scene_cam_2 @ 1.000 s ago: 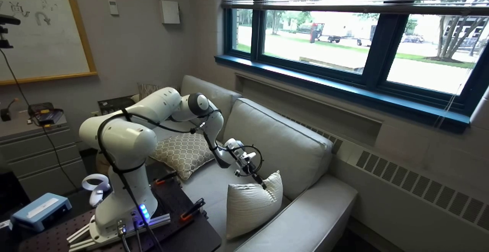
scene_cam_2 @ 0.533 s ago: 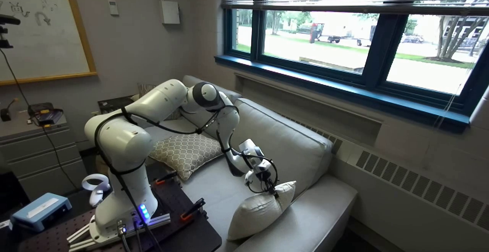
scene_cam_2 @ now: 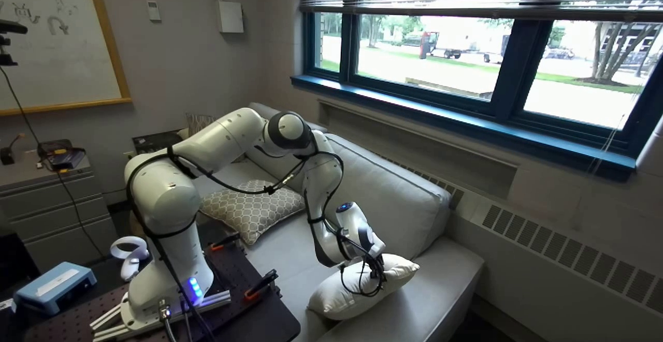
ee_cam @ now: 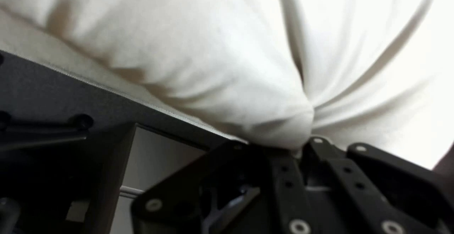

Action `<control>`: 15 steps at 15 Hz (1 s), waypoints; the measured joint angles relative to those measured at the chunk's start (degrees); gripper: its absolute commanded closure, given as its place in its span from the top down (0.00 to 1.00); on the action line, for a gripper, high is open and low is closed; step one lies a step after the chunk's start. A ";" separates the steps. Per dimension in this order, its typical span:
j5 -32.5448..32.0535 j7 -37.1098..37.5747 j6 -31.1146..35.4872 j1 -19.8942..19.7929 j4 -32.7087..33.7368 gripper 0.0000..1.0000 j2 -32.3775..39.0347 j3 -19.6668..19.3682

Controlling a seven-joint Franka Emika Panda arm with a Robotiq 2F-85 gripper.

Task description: Put the pillows upright against the armrest

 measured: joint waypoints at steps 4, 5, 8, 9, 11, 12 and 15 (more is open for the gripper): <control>0.85 -0.17 -0.58 -7.15 1.32 0.10 -3.02 7.48; 0.93 -0.17 -0.63 -7.98 1.51 0.10 -3.43 8.72; 1.31 -0.18 -0.69 -8.31 2.32 0.10 -4.04 11.23; 1.47 -0.18 -0.72 -7.98 2.86 0.10 -4.11 11.81; 1.87 -0.18 -0.92 -6.65 4.27 0.10 -4.12 12.34; 2.10 -0.18 -1.34 -5.78 5.10 0.09 -4.09 12.43; 2.35 -0.19 -3.51 -4.27 8.35 0.10 -3.38 13.05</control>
